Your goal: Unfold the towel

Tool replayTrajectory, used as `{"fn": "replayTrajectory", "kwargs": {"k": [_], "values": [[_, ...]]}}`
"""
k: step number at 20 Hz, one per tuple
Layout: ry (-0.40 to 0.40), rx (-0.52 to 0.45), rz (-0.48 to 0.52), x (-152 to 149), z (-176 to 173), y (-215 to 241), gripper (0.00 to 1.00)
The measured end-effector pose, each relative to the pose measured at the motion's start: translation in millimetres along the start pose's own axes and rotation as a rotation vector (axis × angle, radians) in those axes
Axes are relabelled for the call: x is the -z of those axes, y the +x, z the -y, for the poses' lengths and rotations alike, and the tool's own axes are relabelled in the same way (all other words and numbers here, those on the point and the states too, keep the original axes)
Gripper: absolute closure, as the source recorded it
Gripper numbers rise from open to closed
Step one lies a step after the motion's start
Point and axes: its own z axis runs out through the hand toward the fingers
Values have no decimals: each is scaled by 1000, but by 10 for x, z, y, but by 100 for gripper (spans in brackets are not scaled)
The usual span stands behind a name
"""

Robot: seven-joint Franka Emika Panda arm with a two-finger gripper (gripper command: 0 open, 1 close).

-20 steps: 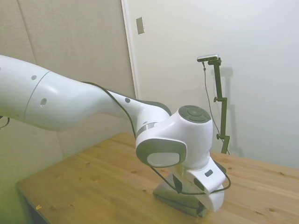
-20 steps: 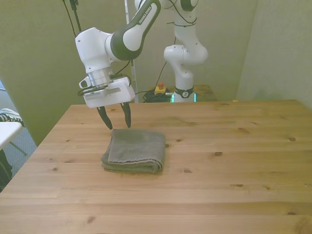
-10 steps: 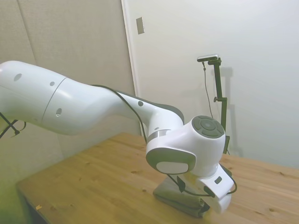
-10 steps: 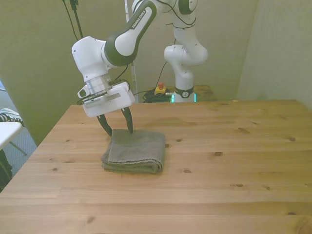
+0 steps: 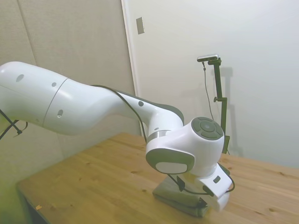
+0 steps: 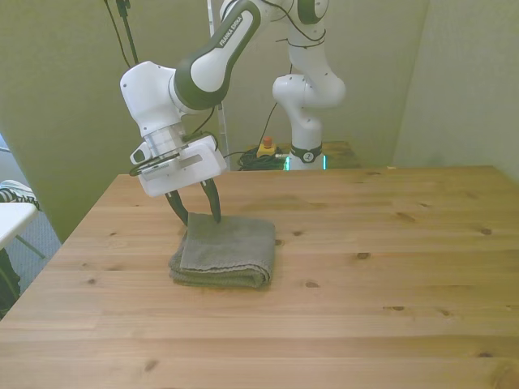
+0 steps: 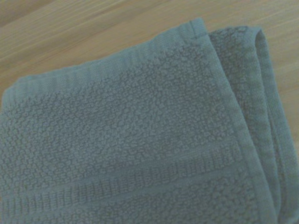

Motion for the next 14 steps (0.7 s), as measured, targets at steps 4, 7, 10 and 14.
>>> {"fn": "replayTrajectory", "kwargs": {"k": [4,7,10,14], "values": [[-1,-3,1,-4,-16,5,100],[-1,-4,0,-1,-21,7,100],[-1,-5,0,1,-26,10,100],[-1,-8,-2,15,-46,18,100]]}}
